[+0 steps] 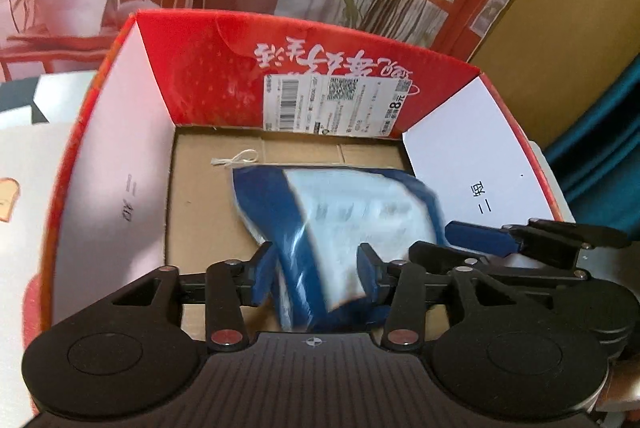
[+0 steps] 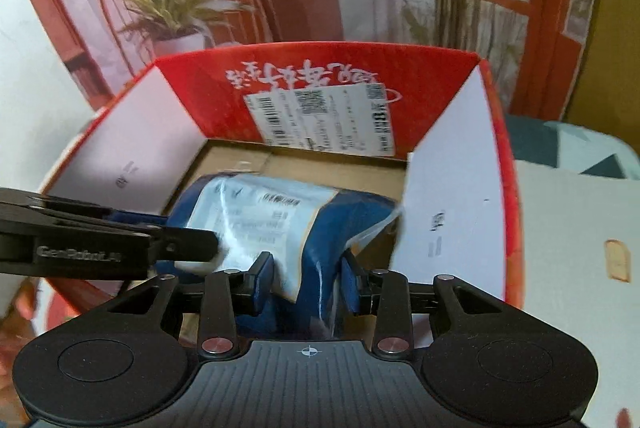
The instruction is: Organize soft objects
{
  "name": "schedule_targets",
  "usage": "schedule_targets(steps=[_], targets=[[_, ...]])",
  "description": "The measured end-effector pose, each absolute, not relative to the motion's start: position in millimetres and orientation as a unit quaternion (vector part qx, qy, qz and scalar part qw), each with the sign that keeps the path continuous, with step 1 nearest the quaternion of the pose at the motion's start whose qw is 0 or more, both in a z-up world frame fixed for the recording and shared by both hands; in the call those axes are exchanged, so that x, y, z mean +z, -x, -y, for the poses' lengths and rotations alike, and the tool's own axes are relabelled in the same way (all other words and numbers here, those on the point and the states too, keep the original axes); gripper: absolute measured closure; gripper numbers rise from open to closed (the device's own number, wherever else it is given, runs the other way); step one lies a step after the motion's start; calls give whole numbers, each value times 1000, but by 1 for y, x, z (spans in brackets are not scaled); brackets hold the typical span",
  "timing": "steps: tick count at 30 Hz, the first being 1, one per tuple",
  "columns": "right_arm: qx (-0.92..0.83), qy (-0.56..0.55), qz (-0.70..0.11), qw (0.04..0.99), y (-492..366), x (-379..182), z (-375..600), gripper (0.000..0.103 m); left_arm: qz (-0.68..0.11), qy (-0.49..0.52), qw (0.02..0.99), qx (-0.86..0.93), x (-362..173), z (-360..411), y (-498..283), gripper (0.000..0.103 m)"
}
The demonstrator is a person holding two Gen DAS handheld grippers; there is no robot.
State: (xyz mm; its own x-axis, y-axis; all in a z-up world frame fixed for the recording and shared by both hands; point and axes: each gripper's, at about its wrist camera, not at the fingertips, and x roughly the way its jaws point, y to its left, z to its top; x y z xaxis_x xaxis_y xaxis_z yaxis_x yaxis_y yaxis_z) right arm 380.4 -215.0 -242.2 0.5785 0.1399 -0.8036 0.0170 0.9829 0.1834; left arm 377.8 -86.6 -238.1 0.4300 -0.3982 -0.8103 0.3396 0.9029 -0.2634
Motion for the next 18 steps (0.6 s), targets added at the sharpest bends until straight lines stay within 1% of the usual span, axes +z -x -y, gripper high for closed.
schedule_targets(steps=[2, 6, 12, 18], targets=[[29, -76, -455, 887, -379, -240, 214, 67, -478, 25, 850, -220, -231, 85, -372, 51], [25, -74, -439, 895, -368, -230, 217, 66, -446, 14, 867, -221, -211, 79, -350, 51], [38, -96, -373, 922, -329, -200, 223, 66, -403, 13, 888, -222, -185, 60, -300, 51], [39, -126, -317, 939, -280, -181, 218, 66, -379, 6, 904, -199, -179, 43, -259, 50]])
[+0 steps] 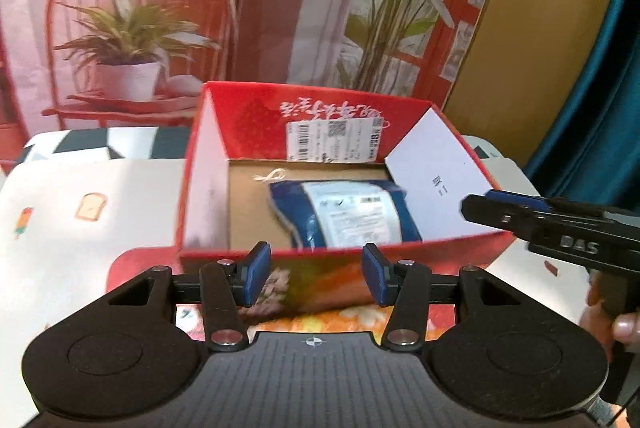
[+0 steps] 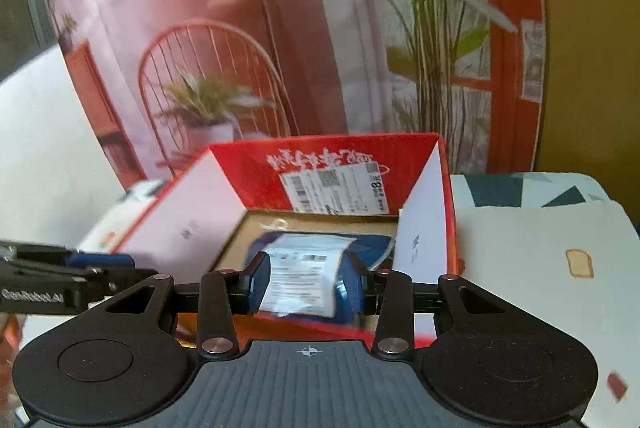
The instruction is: Organize soft objects
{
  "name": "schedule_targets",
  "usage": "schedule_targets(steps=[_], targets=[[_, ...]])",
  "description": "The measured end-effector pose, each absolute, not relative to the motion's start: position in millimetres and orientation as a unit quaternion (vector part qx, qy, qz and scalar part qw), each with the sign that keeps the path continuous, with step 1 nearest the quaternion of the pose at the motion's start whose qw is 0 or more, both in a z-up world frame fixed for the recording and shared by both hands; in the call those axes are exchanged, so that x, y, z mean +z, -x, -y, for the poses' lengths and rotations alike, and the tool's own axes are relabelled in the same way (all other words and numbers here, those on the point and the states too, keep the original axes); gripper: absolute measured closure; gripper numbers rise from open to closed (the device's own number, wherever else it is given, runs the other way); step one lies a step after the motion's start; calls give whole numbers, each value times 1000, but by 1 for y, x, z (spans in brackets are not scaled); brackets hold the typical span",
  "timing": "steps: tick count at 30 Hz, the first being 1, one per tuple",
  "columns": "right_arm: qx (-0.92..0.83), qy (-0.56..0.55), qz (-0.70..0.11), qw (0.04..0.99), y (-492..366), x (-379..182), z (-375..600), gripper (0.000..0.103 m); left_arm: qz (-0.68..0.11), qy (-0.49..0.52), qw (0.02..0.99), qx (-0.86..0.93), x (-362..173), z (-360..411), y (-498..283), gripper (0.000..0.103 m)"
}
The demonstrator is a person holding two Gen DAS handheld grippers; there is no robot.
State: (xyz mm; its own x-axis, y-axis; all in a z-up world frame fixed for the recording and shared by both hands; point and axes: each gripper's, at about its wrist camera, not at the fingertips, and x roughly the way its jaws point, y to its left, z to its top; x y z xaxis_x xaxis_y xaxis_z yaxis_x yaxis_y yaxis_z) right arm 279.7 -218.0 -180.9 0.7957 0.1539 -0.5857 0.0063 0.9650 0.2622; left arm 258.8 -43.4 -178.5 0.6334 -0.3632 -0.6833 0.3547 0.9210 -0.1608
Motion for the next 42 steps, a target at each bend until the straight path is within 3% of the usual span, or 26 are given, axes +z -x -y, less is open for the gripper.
schedule_targets(steps=[8, 21, 30, 35, 42], targets=[[51, -143, -308, 939, -232, -187, 204, 64, -373, 16, 909, -183, -181, 29, -229, 50], [51, -143, -396, 906, -197, -260, 176, 62, -426, 12, 890, -160, -241, 30, -212, 50], [54, -137, -384, 912, -190, -265, 171, 58, -411, 19, 898, -155, -251, 28, -203, 44], [42, -147, -379, 912, -190, -262, 178, 49, -412, 26, 898, -153, -254, 26, -200, 42], [19, -154, -380, 912, -188, -260, 183, 46, -412, 30, 898, -152, -255, 25, -200, 40]])
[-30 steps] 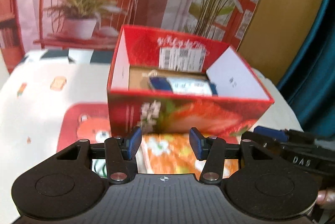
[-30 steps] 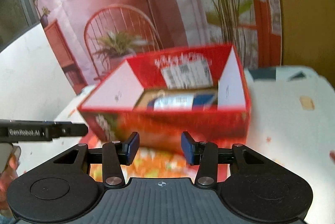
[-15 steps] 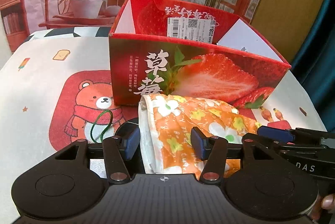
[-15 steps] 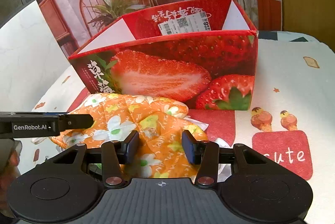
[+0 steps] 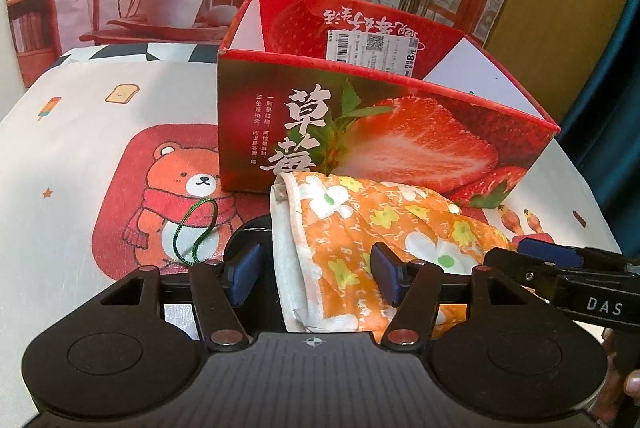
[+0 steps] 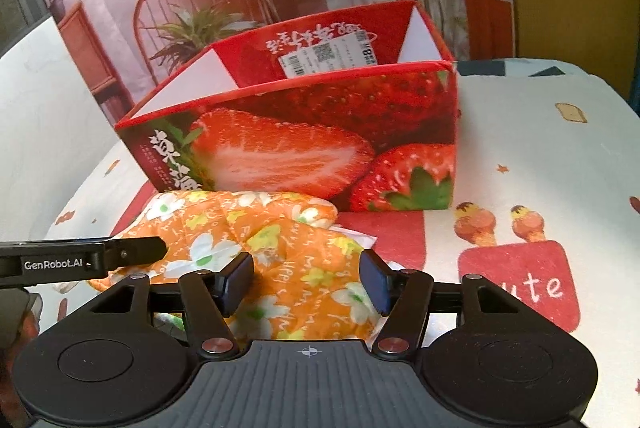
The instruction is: Organize soft objects
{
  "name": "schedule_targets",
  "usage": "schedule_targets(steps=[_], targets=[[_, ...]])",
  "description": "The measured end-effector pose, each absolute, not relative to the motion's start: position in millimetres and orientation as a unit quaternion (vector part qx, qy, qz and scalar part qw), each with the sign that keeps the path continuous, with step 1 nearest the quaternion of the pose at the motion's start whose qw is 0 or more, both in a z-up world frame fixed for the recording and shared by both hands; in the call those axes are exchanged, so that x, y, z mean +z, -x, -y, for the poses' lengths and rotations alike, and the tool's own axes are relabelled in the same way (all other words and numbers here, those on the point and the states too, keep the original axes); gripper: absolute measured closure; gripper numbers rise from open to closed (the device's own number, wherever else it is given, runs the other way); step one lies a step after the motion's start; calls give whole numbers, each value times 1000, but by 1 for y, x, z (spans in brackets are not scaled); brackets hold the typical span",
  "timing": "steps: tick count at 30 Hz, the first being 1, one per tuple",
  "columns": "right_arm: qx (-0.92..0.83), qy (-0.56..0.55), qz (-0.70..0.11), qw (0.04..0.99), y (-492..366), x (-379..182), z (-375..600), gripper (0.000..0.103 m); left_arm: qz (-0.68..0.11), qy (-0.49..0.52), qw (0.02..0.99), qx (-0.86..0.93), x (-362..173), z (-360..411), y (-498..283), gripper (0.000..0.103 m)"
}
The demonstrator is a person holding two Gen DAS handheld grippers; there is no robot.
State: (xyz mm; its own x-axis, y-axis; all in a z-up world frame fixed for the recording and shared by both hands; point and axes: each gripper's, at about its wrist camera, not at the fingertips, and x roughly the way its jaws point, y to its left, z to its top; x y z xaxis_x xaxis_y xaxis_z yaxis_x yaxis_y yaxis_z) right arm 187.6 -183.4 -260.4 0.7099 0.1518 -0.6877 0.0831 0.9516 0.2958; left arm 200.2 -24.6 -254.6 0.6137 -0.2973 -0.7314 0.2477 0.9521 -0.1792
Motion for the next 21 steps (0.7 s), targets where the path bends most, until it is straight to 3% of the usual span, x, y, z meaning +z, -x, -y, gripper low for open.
schedule_targets(steps=[2, 15, 18, 21], targets=[[11, -142, -378, 915, -186, -259, 182, 36, -413, 32, 897, -152, -255, 24, -201, 39], [7, -214, -406, 889, -189, -274, 196, 37, -413, 34, 898, -150, -256, 23, -199, 38], [13, -221, -405, 887, -189, -272, 195, 41, -414, 36, 897, -149, -256, 23, -199, 38], [17, -204, -391, 898, -188, -262, 190, 51, -414, 36, 897, -148, -256, 23, -199, 38]])
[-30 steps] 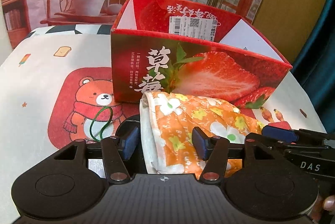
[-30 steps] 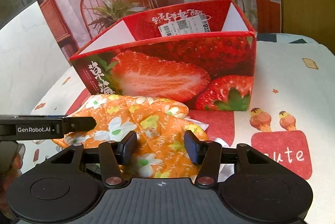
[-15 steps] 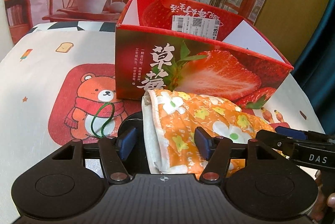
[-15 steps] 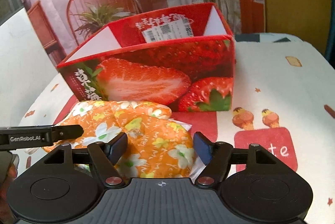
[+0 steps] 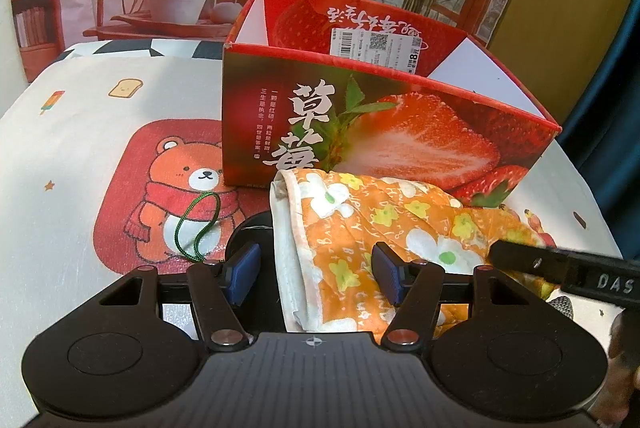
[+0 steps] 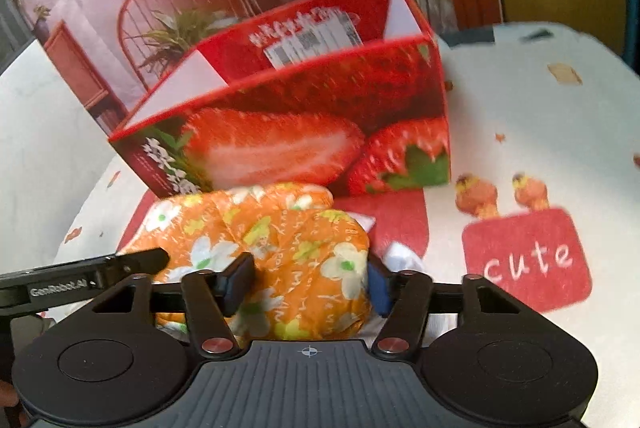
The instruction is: Organize soft objects
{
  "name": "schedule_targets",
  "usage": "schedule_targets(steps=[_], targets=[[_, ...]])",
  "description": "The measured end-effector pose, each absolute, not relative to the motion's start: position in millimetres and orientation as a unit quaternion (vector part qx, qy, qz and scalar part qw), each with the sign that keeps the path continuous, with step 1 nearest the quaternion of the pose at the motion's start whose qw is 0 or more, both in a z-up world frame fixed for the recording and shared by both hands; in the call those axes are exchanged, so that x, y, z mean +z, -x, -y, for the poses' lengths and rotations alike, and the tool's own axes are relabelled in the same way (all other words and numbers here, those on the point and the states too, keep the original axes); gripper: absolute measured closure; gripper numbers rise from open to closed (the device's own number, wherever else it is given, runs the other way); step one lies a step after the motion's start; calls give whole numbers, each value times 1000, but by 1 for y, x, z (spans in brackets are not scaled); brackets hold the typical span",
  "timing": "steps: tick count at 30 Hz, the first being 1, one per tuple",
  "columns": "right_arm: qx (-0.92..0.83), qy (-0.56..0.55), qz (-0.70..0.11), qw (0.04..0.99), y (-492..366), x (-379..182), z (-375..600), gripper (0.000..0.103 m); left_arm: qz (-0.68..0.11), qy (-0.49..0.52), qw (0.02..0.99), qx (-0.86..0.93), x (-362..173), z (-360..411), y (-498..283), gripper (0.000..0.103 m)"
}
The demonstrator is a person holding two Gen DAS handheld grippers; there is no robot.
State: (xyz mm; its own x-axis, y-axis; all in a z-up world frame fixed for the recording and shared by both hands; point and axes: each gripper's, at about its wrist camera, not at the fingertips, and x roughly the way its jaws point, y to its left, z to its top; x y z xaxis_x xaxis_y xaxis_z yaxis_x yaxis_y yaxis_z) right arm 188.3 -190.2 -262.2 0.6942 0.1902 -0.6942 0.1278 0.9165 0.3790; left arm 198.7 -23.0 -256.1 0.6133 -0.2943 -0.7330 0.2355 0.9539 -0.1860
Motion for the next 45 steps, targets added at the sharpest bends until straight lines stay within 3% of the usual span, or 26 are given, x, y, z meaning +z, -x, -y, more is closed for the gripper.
schedule_targets(steps=[6, 12, 37, 45], targets=[[39, -189, -356, 914, -186, -242, 189, 66, -415, 35, 897, -147, -256, 23, -199, 38], [65, -155, -359, 918, -187, -240, 177, 90, -415, 37, 897, -148, -256, 22, -199, 38], [42, -166, -366, 915, -183, -254, 191, 92, -448, 104, 874, -158, -253, -4, -199, 36], [46, -173, -366, 913, -182, -254, 192, 92, -445, 116, 866, -196, -247, 3, -195, 39]])
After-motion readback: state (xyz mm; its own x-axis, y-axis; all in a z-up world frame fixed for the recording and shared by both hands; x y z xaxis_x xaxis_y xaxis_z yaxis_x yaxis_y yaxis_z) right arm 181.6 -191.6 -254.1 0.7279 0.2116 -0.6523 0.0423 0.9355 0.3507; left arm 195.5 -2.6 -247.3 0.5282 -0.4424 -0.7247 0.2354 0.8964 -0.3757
